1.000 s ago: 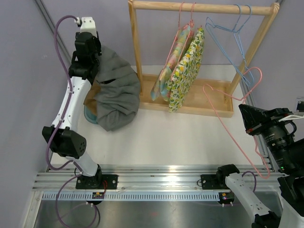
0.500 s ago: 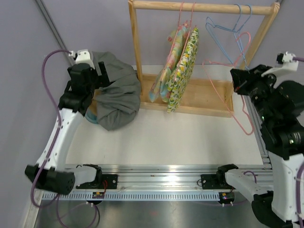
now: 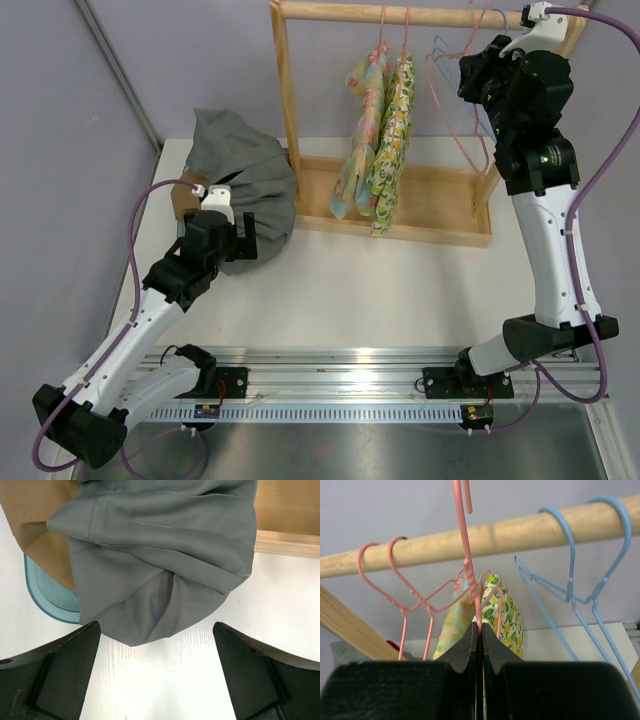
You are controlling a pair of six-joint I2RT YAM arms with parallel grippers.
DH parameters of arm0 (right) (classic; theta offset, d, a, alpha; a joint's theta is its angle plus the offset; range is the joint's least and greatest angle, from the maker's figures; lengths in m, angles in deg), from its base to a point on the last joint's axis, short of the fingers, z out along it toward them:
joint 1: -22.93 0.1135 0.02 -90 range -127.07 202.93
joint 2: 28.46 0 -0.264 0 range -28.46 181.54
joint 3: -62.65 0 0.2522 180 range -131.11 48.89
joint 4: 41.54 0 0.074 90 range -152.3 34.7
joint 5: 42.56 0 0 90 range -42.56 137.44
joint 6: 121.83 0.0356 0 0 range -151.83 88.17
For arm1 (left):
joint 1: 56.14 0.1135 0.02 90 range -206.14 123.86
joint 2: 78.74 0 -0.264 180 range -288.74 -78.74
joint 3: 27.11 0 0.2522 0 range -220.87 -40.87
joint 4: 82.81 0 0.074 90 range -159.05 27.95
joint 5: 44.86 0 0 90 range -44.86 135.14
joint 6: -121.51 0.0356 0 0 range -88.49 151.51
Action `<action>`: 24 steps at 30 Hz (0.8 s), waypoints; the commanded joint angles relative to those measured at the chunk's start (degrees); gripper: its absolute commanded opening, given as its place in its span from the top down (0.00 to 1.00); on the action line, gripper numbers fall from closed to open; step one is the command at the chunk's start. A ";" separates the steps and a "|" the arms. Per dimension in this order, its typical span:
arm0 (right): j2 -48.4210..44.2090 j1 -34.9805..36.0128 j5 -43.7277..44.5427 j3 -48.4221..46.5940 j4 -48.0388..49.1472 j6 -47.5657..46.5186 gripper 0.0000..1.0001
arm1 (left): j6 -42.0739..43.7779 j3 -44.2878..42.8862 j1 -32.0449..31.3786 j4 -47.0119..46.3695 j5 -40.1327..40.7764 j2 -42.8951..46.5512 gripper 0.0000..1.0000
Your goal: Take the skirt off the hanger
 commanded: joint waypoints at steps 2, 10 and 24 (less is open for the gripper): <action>4.77 -0.27 4.60 -6.90 6.09 -3.57 1.00 | -1.34 -1.94 -1.07 -2.54 2.60 0.59 0.01; 5.94 -1.67 7.50 -1.58 6.34 -4.10 1.00 | -1.43 -1.42 -1.33 -2.90 2.25 2.09 0.01; -5.67 -2.38 3.75 7.69 4.60 0.38 0.00 | -1.78 -1.24 -1.33 -2.90 1.28 2.36 0.01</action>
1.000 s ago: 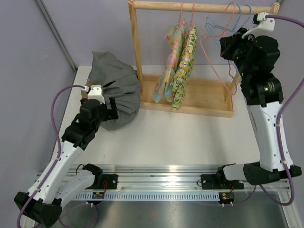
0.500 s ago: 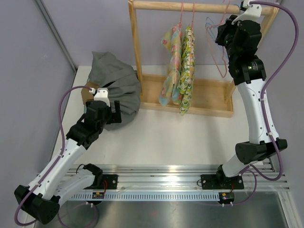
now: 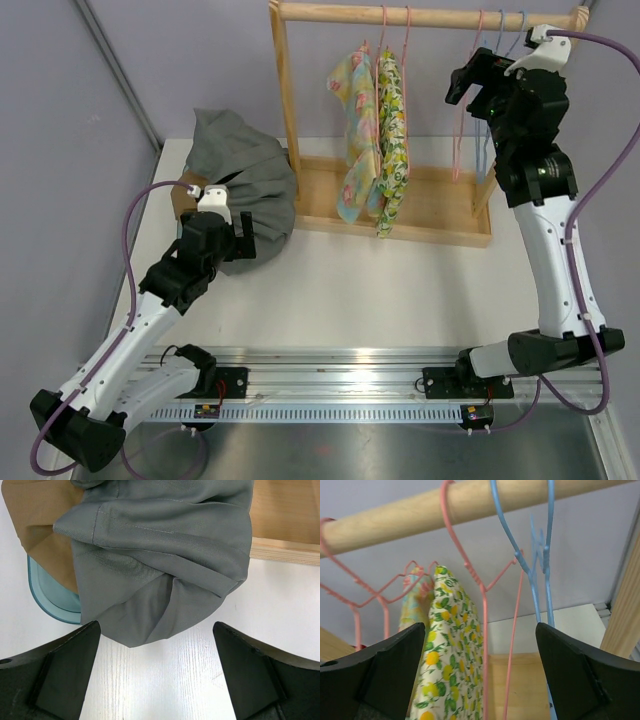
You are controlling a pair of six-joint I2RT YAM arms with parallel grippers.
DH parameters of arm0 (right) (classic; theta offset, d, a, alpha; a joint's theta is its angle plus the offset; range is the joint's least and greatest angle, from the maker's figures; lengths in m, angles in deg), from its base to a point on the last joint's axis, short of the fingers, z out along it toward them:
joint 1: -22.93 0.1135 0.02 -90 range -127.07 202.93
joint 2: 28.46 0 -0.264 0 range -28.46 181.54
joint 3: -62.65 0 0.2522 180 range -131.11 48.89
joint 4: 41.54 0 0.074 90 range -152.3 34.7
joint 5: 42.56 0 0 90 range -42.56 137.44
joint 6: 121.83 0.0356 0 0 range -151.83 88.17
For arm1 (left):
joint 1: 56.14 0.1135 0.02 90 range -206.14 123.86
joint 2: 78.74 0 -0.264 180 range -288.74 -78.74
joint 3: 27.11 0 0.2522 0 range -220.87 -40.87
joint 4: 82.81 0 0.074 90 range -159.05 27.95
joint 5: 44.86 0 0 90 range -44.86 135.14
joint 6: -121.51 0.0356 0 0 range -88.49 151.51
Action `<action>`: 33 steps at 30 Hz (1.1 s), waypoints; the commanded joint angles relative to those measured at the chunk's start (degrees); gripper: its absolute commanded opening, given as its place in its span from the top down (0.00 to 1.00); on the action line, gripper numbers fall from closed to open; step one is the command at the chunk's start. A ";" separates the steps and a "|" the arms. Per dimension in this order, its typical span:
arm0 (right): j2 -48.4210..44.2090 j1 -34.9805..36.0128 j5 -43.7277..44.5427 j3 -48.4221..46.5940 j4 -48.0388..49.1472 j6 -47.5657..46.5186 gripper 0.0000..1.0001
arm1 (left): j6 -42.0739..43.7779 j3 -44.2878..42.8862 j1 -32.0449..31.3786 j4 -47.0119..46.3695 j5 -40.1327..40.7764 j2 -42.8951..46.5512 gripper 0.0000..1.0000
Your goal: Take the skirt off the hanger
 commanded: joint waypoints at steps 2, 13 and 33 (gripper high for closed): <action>-5.14 -0.24 -8.01 -2.19 0.47 2.70 0.00 | -0.91 -1.24 -0.24 -2.61 0.21 1.11 0.01; 5.40 4.07 -23.78 -13.44 -6.13 4.11 0.07 | -0.99 -0.98 -0.24 -2.52 0.38 1.11 0.01; 9.63 4.24 -21.40 -6.42 -4.90 6.13 0.70 | -0.99 -1.15 -0.33 -2.35 0.47 1.11 0.01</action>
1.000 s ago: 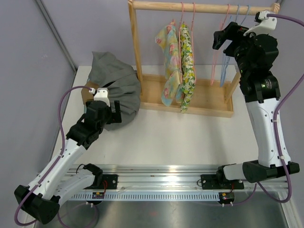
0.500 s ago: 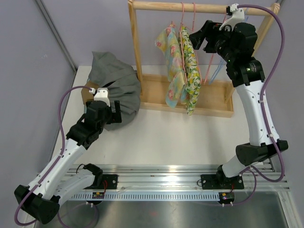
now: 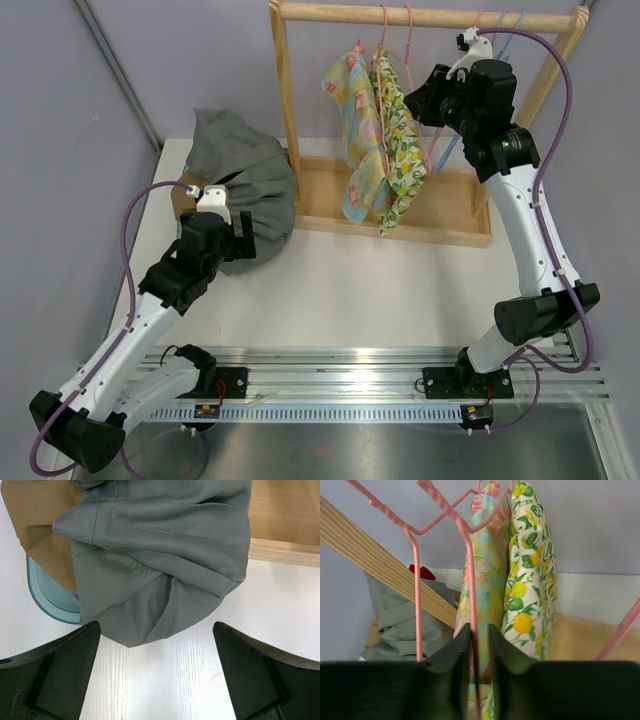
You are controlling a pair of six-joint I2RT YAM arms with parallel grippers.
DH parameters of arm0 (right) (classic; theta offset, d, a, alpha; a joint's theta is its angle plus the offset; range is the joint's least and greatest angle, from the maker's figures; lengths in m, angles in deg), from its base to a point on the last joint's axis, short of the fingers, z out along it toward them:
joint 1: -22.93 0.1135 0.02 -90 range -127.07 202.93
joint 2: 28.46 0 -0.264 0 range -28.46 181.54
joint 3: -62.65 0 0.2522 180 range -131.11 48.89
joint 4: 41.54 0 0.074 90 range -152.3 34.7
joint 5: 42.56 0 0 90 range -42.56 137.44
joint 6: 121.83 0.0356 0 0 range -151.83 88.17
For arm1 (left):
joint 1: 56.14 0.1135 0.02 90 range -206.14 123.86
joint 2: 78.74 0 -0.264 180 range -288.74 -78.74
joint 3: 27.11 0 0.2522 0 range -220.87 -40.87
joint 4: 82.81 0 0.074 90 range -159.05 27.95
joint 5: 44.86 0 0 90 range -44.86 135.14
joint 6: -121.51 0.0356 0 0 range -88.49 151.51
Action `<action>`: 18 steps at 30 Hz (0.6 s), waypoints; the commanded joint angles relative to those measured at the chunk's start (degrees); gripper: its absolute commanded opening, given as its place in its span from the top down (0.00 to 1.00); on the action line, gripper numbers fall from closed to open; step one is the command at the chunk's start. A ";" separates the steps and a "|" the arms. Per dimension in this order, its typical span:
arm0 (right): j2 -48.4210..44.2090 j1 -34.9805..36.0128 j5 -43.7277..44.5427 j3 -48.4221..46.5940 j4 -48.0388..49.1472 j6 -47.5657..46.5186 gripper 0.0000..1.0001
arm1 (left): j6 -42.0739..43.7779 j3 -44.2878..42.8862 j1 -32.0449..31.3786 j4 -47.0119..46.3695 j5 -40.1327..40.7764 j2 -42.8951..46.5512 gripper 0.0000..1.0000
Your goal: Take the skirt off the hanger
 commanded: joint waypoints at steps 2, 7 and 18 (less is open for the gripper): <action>0.19 0.31 0.67 -0.91 1.83 1.30 0.87 | -0.71 -1.15 -0.24 -2.28 0.73 1.11 0.01; 0.28 0.39 1.55 -5.65 0.96 1.75 1.00 | -0.80 -1.15 -0.24 -2.46 1.53 1.29 0.01; -5.16 0.39 3.92 -12.45 -3.27 1.31 1.00 | 3.07 -14.84 -8.05 -2.20 2.49 -2.22 0.01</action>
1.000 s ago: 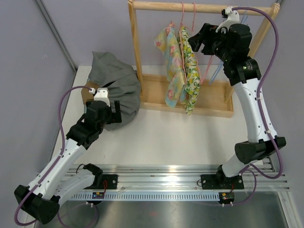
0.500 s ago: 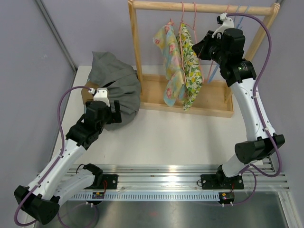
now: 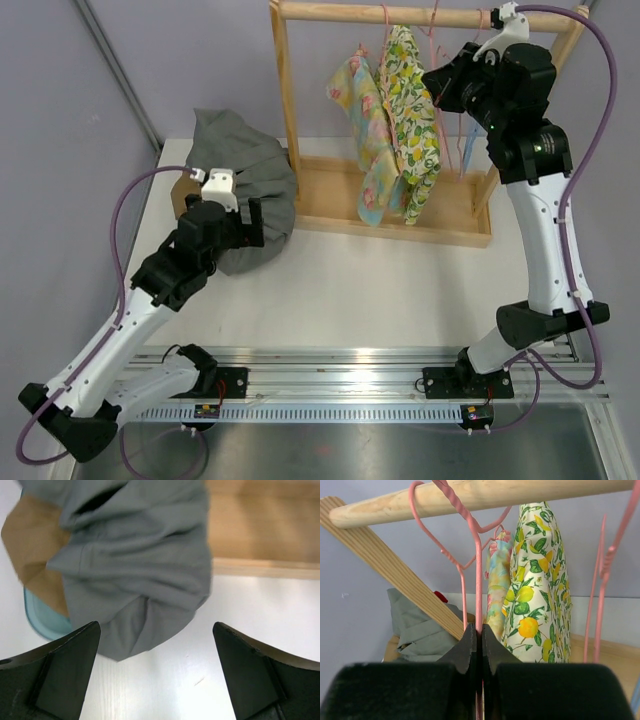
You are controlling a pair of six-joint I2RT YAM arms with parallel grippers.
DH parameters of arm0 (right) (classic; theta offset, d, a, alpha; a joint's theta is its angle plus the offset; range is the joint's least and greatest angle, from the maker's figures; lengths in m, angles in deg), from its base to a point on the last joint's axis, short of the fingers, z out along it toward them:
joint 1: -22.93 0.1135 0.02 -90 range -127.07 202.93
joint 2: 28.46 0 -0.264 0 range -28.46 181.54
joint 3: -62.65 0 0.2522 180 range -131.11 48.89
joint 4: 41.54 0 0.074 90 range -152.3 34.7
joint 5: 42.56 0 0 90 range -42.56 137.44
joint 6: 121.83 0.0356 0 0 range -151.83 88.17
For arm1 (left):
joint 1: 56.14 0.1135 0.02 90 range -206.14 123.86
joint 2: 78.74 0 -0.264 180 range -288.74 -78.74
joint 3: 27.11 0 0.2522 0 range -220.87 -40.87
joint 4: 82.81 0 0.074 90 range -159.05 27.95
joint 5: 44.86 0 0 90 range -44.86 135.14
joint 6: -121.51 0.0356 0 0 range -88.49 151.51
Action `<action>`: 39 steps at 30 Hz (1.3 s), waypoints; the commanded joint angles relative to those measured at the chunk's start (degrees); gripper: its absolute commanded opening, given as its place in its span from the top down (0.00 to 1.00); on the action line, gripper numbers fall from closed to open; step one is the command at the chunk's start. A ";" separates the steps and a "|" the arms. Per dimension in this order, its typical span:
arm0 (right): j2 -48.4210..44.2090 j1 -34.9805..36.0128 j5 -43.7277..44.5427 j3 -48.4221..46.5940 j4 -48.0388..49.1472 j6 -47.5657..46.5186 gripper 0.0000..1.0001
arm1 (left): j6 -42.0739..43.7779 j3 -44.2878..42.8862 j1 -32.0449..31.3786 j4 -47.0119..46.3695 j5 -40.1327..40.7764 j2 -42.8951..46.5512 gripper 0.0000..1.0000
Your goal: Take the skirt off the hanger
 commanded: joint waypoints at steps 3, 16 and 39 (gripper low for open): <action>-9.20 0.31 2.70 5.08 3.12 -0.71 1.00 | 3.23 -15.76 -11.00 -3.61 -0.54 -6.20 0.01; -25.20 0.39 1.65 18.46 -0.74 1.75 1.00 | -7.39 -20.26 -31.33 -35.51 -26.74 -21.85 0.01; -34.53 0.39 -1.07 18.29 -7.26 5.00 1.00 | -27.96 -6.11 -35.38 -78.84 -22.88 -31.34 0.01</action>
